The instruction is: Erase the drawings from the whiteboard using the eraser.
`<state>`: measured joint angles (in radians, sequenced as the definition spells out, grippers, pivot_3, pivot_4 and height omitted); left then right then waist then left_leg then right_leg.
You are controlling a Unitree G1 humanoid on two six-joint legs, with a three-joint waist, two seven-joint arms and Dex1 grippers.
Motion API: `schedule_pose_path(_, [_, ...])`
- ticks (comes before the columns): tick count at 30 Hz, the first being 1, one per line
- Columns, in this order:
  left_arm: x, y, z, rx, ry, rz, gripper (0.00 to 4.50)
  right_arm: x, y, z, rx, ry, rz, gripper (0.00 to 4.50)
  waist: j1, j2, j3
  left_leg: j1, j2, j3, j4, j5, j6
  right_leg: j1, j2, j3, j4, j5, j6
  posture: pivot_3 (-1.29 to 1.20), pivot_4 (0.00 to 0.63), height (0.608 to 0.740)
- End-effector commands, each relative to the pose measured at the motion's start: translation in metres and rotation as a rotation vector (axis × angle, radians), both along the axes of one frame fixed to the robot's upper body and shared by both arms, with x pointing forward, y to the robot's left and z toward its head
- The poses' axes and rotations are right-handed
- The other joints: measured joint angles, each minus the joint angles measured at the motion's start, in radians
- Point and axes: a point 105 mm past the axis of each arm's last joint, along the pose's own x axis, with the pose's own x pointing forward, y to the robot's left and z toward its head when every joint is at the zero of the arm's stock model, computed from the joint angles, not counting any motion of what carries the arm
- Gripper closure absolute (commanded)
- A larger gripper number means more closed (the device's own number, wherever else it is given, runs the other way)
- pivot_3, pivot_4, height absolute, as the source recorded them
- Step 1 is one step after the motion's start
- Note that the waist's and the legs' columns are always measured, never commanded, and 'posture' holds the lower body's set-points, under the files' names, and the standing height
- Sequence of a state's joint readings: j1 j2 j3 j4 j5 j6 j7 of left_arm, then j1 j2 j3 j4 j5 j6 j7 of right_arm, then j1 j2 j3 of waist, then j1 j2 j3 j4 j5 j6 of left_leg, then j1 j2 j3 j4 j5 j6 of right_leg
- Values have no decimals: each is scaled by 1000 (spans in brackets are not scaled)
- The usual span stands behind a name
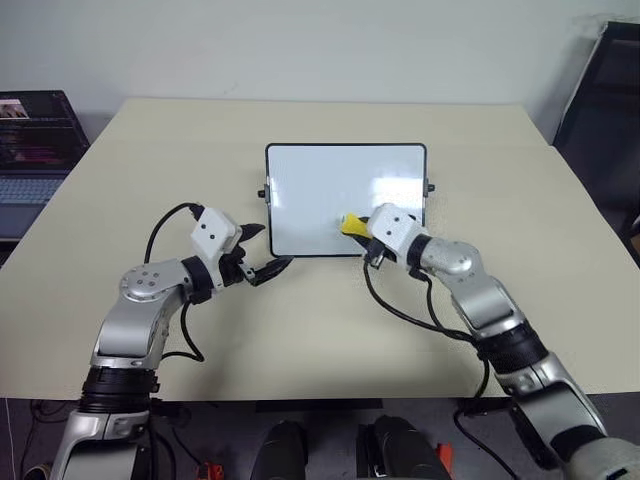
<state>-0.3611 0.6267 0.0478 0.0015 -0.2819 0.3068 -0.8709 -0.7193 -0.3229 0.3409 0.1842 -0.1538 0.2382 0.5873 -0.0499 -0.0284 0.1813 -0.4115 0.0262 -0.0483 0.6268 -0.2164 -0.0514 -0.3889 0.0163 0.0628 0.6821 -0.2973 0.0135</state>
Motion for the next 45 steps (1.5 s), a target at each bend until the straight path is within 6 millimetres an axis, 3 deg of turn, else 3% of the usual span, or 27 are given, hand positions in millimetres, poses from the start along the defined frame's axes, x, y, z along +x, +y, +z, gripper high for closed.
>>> schedule_pose_path(1, [-3, -6, 9, 43, -50, -57, 0, 18, 7, 17, -28, -62, -20, 3516, 0, 0, 0, 0, 0, 0, 0, 0, 0, 0, 0, 0, 0, 0, 0, 0, 150, 740])
schedule_pose_path(4, [-5, -8, 8, 61, -54, -75, 0, 31, 7, 19, -58, -66, -50, 3516, -1, 0, 0, 0, 0, 0, 0, 0, 0, 0, 0, 0, 0, 0, 0, 0, 150, 740])
schedule_pose_path(6, [-6, -9, 7, 68, -53, -81, 0, 33, 4, 8, -108, -30, -49, 3516, -1, 0, 0, 0, 0, 0, 0, 0, 0, 0, 0, 0, 0, 0, 0, 0, 150, 740])
schedule_pose_path(12, [-6, -13, 10, 67, -61, -89, 0, 21, -7, -28, -266, 95, 12, 3516, 0, 0, 0, 0, 0, 0, 1, 0, 0, 1, 0, 0, 2, 0, 0, 0, 150, 740])
schedule_pose_path(14, [-8, -15, 10, 65, -61, -95, 0, 18, -9, -30, -296, 99, 24, 3516, 0, 0, 0, 2, 0, -1, 2, 0, 0, 2, 0, -1, 3, 0, 0, 0, 150, 740])
schedule_pose_path(21, [-10, -19, 11, 66, -57, -105, 0, 42, -11, 12, -221, -90, -95, 3517, -2, 0, 0, 6, 0, 1, 3, 1, 0, 2, 0, 1, 11, 0, 0, 0, 150, 740])
schedule_pose_path(31, [-13, -18, 11, 64, -48, -100, 0, 11, -12, -34, -378, 80, 71, 3517, -2, 0, 0, 7, -1, 1, 2, 1, 1, 2, 0, 2, 12, 0, 0, 0, 150, 740])
schedule_pose_path(33, [-13, -17, 10, 65, -44, -97, 0, 12, -12, -31, -403, 43, 66, 3517, -3, 0, 0, 8, 0, 1, 2, 1, 1, 2, 0, 2, 13, 0, 0, 0, 150, 740])
schedule_pose_path(40, [-16, -2, -1, 90, -8, -62, 0, 37, -6, 19, -233, -165, -74, 3517, -9, 0, 0, 11, 1, 4, 3, 1, 1, 2, 1, 4, 15, -1, 1, 0, 150, 740])
schedule_pose_path(45, [-17, -1, -2, 92, -6, -60, 0, 35, -15, -1, -303, -93, -55, 3517, -7, 0, 0, 10, 0, 3, 1, 1, 1, 2, 0, 5, 13, -1, 0, 0, 150, 740])
